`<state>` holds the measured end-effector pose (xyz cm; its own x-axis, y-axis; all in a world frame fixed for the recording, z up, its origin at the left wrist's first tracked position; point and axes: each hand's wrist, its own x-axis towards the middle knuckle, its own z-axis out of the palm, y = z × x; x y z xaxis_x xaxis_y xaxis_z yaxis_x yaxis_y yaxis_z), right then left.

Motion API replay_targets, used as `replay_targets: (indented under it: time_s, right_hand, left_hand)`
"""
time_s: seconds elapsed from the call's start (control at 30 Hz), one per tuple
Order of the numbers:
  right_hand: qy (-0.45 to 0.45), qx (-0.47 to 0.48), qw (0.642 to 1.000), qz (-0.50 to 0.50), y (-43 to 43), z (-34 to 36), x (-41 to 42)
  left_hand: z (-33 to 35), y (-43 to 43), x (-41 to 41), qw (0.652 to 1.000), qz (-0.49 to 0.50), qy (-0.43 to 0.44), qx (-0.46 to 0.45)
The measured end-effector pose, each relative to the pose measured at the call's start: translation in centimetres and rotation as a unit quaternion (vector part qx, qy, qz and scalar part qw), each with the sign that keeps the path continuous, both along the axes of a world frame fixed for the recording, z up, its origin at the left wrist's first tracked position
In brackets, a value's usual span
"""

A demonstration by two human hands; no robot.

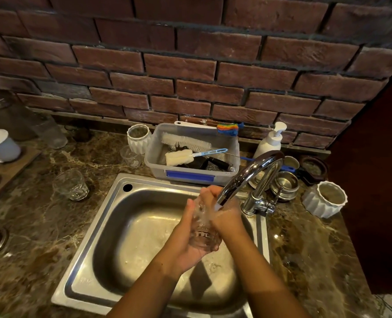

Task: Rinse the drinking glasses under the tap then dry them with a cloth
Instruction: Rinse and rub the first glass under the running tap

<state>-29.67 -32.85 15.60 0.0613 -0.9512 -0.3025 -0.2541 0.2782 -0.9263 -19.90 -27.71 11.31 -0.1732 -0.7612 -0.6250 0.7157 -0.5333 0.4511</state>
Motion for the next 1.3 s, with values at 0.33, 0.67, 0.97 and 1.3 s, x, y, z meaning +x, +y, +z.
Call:
replay_targets:
  time_s: [0.33,0.67,0.97,1.3]
  right_hand:
    - [0.126,-0.065,0.985,0.099,0.8,-1.4,-1.1]
    - [0.090,-0.094,0.990,0.049,3.7,-2.8,0.6]
    - [-0.029,-0.052,0.998,0.007,0.9,-1.1,-1.0]
    - [0.028,0.035,0.999,0.026,0.4,0.4,-0.6]
  left_hand:
    - [0.5,0.9,-0.4,0.990,-0.069,-0.123,-0.009]
    - [0.8,0.3,-0.1,0.998,-0.007,-0.047,0.037]
    - [1.5,0.3,-0.4,0.999,0.000,-0.014,0.035]
    - [0.9,1.2,-0.1,0.999,-0.040,-0.008,0.029]
